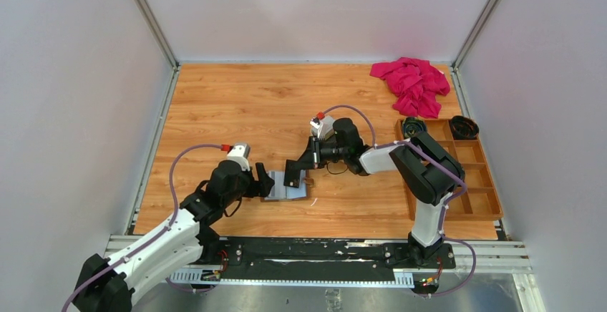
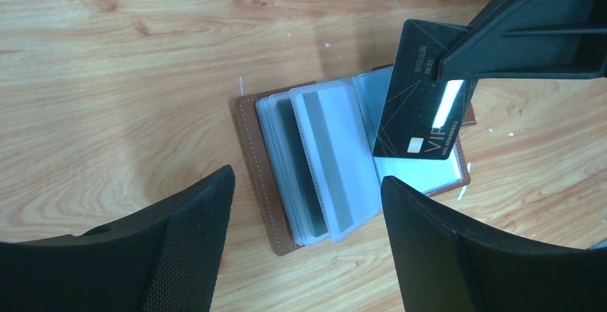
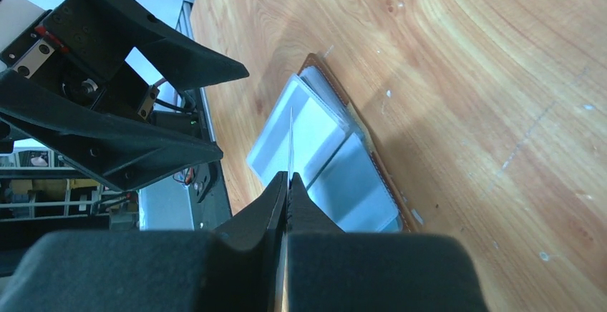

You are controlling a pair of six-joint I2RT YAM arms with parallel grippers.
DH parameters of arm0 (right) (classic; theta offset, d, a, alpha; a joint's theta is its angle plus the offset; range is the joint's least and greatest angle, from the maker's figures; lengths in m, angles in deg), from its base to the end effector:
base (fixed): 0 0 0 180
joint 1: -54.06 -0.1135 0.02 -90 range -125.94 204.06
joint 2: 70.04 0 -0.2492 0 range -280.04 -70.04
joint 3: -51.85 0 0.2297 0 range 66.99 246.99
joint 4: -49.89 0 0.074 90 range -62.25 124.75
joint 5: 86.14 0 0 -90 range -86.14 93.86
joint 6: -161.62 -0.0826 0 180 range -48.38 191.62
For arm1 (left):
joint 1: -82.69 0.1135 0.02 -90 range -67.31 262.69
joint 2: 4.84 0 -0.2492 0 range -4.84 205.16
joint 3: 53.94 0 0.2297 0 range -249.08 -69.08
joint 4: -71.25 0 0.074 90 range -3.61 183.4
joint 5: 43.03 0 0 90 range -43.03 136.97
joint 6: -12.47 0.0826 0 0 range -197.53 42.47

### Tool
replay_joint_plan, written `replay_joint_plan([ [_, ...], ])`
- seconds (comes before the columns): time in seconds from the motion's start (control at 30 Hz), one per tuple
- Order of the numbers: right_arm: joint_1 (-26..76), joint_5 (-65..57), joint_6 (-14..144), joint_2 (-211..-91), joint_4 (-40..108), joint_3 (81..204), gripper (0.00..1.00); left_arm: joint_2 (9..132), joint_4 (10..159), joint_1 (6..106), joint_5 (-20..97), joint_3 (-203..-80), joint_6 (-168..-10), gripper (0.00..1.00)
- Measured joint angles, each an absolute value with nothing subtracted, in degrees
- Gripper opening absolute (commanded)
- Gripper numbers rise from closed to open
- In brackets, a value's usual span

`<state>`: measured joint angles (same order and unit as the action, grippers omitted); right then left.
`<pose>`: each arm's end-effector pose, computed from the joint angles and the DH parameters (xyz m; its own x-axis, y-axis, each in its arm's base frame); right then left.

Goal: Put the credit cards into the card holder
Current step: Insert the credit card into the card holder.

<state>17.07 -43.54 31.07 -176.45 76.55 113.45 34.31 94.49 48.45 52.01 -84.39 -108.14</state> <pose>0.2644 0.2753 0.1502 -0.8170 -0.0645 -0.5730 -0.5722 0.2129 0.7920 0.1582 -0.0989 0.1534 -0.6304 -0.1845 -0.7540 0.2066 0.8964 -0.3921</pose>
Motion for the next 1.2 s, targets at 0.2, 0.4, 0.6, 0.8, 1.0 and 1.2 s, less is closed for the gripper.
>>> replay_joint_plan([
  [0.2,17.1,-41.9,31.4,-176.3,73.0,113.4,0.00,37.2,92.0,48.5,51.9,-82.4,-109.7,0.74],
  [0.4,17.1,-41.0,31.3,-176.1,70.9,113.4,0.00,39.6,89.2,48.5,51.9,-80.7,-111.2,0.68],
  [0.6,17.1,-41.0,29.8,-176.2,70.8,113.4,0.00,41.3,88.1,48.5,51.9,-79.4,-112.2,0.57],
  [0.8,17.1,-41.2,27.2,-176.8,71.5,113.4,0.00,41.9,87.6,48.5,51.9,-79.2,-112.9,0.53],
  [1.0,17.1,-41.0,25.9,-176.8,71.3,113.3,0.00,43.0,86.5,48.5,51.6,-79.2,-113.1,0.52],
  [1.2,17.1,-40.2,24.9,-177.4,70.1,113.3,0.00,43.3,86.1,48.5,51.2,-79.2,-113.1,0.52],
])
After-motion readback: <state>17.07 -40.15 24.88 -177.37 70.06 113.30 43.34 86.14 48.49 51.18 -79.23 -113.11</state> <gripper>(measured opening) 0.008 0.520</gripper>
